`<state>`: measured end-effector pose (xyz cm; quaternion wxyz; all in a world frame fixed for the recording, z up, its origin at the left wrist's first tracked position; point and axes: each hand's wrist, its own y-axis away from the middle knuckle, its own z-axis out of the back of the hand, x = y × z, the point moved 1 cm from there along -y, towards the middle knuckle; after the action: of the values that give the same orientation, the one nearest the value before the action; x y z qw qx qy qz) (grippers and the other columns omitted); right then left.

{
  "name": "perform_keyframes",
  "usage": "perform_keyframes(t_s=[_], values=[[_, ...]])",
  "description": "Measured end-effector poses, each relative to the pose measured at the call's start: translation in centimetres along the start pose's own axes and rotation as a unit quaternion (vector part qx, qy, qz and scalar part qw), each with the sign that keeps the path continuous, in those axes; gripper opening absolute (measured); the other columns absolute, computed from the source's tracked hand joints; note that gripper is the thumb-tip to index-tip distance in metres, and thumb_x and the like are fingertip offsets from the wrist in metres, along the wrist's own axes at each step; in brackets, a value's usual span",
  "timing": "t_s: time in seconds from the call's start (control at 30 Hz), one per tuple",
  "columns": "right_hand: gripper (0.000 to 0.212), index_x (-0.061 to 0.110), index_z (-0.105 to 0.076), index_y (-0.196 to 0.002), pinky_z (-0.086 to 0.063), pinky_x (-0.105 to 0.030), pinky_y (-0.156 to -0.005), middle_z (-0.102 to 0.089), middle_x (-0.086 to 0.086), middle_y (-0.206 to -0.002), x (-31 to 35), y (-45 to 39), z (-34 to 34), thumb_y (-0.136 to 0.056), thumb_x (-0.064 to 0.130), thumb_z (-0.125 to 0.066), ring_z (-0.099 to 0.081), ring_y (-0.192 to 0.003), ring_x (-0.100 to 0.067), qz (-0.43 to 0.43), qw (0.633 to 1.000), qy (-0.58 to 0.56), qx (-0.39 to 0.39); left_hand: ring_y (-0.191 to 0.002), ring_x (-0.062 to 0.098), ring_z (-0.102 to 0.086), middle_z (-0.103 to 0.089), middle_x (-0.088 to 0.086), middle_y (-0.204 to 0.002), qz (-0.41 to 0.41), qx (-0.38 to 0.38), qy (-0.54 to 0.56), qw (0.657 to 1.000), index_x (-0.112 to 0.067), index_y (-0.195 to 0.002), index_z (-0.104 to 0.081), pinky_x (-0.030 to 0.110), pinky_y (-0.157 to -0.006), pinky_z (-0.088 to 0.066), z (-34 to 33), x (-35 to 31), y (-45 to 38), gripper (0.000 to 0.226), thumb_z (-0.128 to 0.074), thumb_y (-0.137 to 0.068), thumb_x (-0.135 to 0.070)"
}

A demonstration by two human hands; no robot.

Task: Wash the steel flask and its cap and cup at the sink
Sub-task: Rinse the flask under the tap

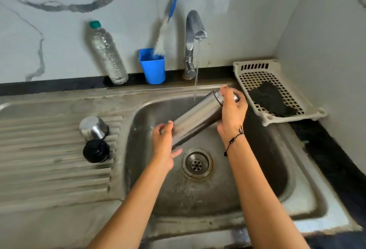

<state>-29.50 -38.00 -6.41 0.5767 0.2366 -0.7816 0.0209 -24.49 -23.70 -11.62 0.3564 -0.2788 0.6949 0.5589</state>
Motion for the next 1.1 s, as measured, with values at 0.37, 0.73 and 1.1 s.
perform_keyframes(t_s=[0.37,0.73,1.1], values=[[0.036,0.013,-0.056,-0.115,-0.05,-0.044,-0.09,-0.062,-0.011,-0.117,-7.5,-0.5,1.8,-0.089,0.038,-0.057,-0.059,-0.108,-0.029,-0.324,0.905,-0.276,-0.027,-0.123,0.023,-0.041,-0.042,0.003,-0.128,-0.282,-0.103,-0.135,0.944,-0.033,-0.127,-0.052,0.031,-0.099,-0.039,0.7,-4.5,-0.6,0.056,-0.071,-0.075,-0.043],[0.044,0.011,-0.052,-0.122,-0.044,-0.046,-0.098,-0.053,-0.015,-0.132,-10.0,-1.2,3.0,-0.095,0.043,-0.041,-0.048,-0.123,-0.034,-0.353,0.849,-0.381,-0.098,-0.101,0.021,-0.054,-0.032,0.006,-0.126,-0.343,0.065,-0.352,0.868,-0.023,-0.128,-0.053,0.026,-0.086,-0.047,-7.8,-8.9,-1.1,0.056,-0.074,-0.078,-0.038],[0.048,0.013,-0.051,-0.127,-0.041,-0.045,-0.098,-0.054,-0.012,-0.13,-8.3,-3.2,2.7,-0.095,0.047,-0.041,-0.048,-0.123,-0.032,-0.327,0.869,-0.357,-0.106,-0.11,0.016,-0.048,-0.045,0.003,-0.131,-0.293,0.081,-0.313,0.9,-0.023,-0.13,-0.05,0.023,-0.078,-0.041,-7.7,-9.4,-3.4,0.049,-0.064,-0.085,-0.04]])
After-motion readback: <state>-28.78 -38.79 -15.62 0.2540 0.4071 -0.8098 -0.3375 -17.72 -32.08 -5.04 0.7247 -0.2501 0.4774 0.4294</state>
